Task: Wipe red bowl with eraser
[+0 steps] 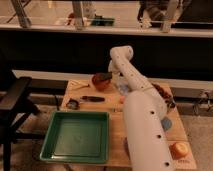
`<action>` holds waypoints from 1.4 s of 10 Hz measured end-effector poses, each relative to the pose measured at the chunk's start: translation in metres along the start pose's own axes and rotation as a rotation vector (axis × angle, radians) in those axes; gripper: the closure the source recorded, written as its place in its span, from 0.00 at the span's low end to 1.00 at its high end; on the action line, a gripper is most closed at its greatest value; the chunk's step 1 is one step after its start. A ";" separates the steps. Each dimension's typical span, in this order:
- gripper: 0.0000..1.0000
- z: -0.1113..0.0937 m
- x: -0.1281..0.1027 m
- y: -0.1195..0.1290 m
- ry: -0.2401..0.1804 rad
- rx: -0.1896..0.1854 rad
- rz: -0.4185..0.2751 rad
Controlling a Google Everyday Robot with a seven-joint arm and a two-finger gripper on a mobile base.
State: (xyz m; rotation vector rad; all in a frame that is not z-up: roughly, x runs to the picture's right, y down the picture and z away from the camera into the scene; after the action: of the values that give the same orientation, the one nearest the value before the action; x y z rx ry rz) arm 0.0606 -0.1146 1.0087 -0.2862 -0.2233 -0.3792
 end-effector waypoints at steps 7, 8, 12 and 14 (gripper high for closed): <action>0.98 0.007 -0.021 -0.027 0.004 0.038 -0.059; 0.98 0.008 -0.022 -0.028 0.007 0.041 -0.068; 0.98 0.023 -0.048 -0.035 0.007 0.043 -0.126; 0.98 0.022 -0.051 -0.033 0.016 0.042 -0.146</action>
State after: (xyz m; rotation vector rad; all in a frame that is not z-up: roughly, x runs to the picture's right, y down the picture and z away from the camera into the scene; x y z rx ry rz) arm -0.0021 -0.1198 1.0236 -0.2262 -0.2370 -0.5202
